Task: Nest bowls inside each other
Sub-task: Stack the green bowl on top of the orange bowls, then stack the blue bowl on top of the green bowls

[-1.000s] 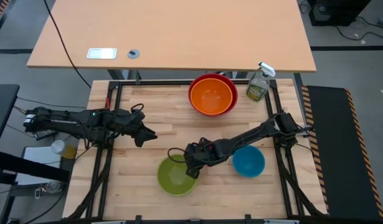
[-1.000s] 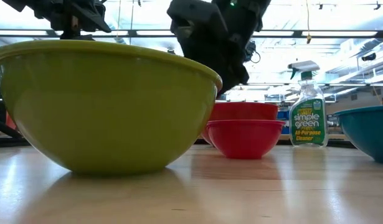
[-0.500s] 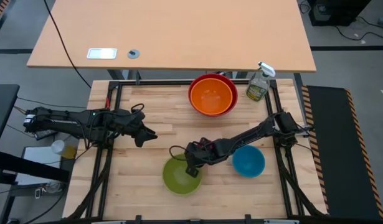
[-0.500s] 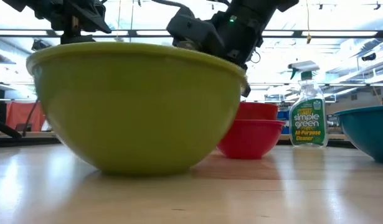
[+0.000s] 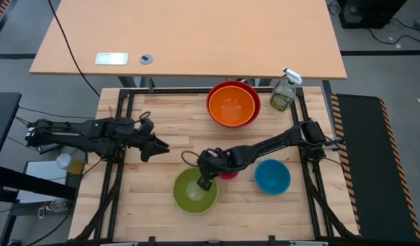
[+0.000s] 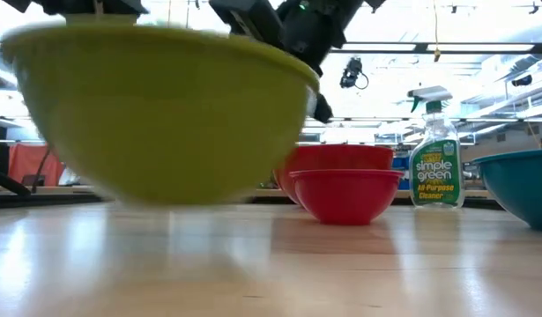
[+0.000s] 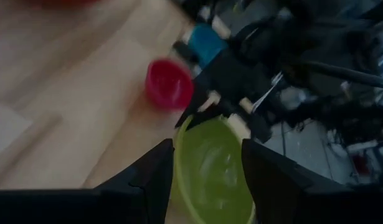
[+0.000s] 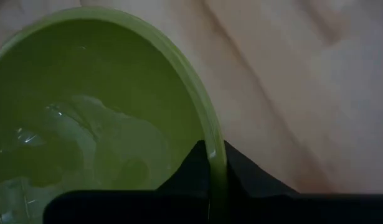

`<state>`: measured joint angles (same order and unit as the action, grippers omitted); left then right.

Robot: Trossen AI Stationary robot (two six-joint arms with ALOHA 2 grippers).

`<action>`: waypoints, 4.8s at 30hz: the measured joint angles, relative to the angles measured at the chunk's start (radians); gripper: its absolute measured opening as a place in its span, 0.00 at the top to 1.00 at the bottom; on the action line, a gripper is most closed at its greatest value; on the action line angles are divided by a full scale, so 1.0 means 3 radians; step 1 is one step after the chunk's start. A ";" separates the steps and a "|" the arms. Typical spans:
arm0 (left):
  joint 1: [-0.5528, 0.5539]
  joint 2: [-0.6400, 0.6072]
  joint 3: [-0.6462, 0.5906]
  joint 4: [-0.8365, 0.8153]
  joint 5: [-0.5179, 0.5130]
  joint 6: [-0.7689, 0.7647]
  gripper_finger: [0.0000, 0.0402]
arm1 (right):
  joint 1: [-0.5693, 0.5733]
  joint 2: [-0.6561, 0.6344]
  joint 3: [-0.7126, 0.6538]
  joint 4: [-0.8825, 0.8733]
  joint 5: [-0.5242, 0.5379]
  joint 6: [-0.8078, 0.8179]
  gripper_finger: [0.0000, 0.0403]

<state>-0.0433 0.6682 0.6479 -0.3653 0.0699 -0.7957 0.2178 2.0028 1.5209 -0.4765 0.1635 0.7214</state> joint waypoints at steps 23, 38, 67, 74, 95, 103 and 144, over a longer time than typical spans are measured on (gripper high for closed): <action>0.0003 -0.0537 0.0000 0.0603 -0.0589 0.0510 0.52 | -0.1479 -0.0406 0.0955 -0.1974 0.0671 -0.0026 0.94; 0.0003 -0.0529 0.0000 0.0504 -0.0581 0.0520 0.52 | -0.2409 -0.1265 -0.0374 -0.1476 0.0729 0.0315 0.94; 0.0004 -0.0527 0.0000 0.0396 -0.0605 0.0627 0.52 | -0.2430 -0.1045 -0.0846 -0.1129 0.0458 0.0032 0.51; 0.0004 -0.0527 0.0000 0.0391 -0.0630 0.0630 0.52 | -0.2442 -0.1403 -0.0845 -0.1469 0.0507 -0.0048 0.36; 0.0003 -0.0240 0.0000 0.0186 -0.0633 0.0795 0.52 | -0.1074 -0.2027 -0.0840 -0.1158 0.0698 0.0443 0.33; 0.0002 -0.0150 0.0000 0.0209 -0.0632 0.0606 0.52 | -0.0455 -0.1993 -0.0840 -0.1688 0.0671 0.0824 0.33; 0.0001 -0.0043 0.0000 0.0170 -0.0632 0.0362 0.52 | -0.0276 -0.2485 -0.2984 -0.1440 -0.1001 0.0005 0.78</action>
<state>-0.0429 0.6554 0.6479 -0.3142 -0.1196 -0.6871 0.1349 1.2572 0.6258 -0.9085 -0.1370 0.7228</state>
